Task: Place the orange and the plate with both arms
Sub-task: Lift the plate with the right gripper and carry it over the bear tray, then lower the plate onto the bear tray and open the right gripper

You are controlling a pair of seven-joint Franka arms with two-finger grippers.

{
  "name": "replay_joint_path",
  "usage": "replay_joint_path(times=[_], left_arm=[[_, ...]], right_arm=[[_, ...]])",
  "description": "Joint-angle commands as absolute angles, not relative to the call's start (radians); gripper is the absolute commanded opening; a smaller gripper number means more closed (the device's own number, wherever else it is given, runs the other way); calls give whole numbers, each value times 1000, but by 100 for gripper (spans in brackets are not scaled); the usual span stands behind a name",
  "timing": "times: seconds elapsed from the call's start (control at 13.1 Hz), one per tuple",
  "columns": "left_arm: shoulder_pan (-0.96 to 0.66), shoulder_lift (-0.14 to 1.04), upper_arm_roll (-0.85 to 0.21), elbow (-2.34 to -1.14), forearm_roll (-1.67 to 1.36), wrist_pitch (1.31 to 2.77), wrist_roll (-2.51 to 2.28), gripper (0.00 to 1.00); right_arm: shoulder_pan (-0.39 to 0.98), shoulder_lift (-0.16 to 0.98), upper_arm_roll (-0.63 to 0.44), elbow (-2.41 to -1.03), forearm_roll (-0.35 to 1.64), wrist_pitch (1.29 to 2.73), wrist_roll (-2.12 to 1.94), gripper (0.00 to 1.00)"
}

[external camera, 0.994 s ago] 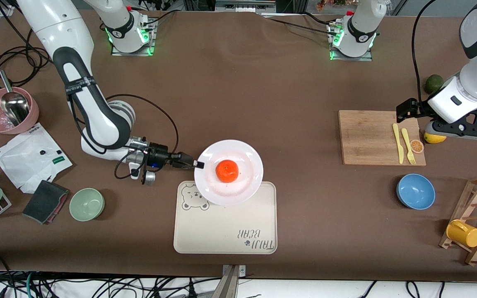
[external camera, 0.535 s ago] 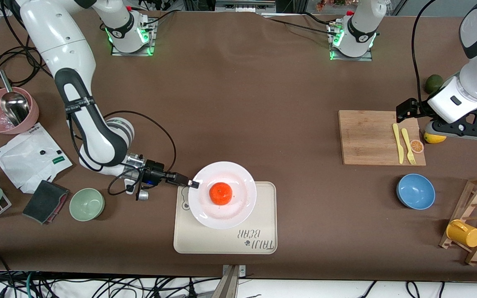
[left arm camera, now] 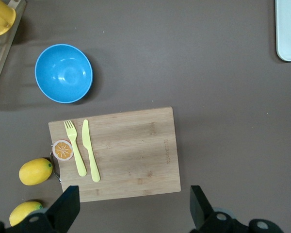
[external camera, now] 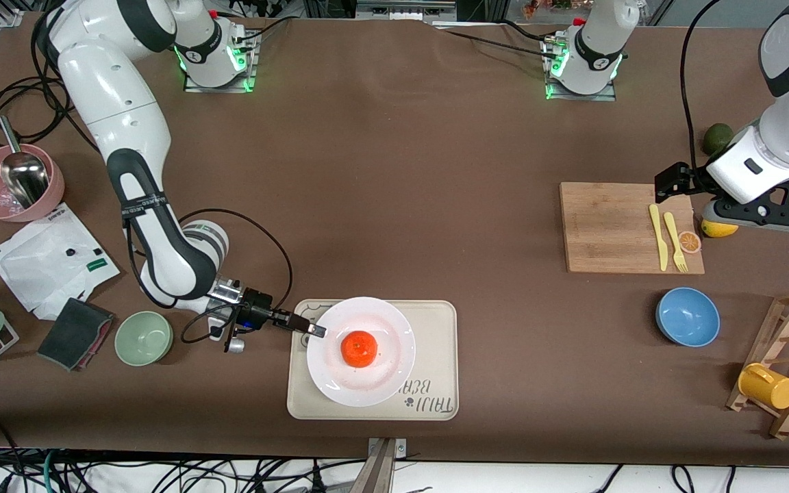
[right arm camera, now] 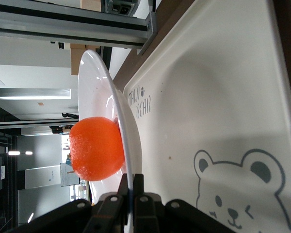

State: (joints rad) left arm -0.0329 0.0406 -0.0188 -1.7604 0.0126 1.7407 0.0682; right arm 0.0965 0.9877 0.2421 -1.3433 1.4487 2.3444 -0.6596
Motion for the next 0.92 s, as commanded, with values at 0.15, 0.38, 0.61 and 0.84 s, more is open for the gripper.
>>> replay_joint_path(times=[0.15, 0.38, 0.61, 0.84], left_arm=[[-29, 31, -20, -1761, -14, 1733, 94, 100], [-26, 31, -18, -1761, -14, 1732, 95, 100], [-31, 31, -20, -1761, -14, 1732, 89, 100], [-29, 31, -20, -1761, -14, 1732, 92, 100]], right_arm=[[132, 1086, 239, -1209, 1439, 2390, -652, 0], [144, 1100, 238, -1201, 1439, 2411, -655, 0], [150, 1108, 238, -1201, 1439, 2414, -657, 0], [156, 1108, 238, -1207, 1437, 2414, -657, 0]])
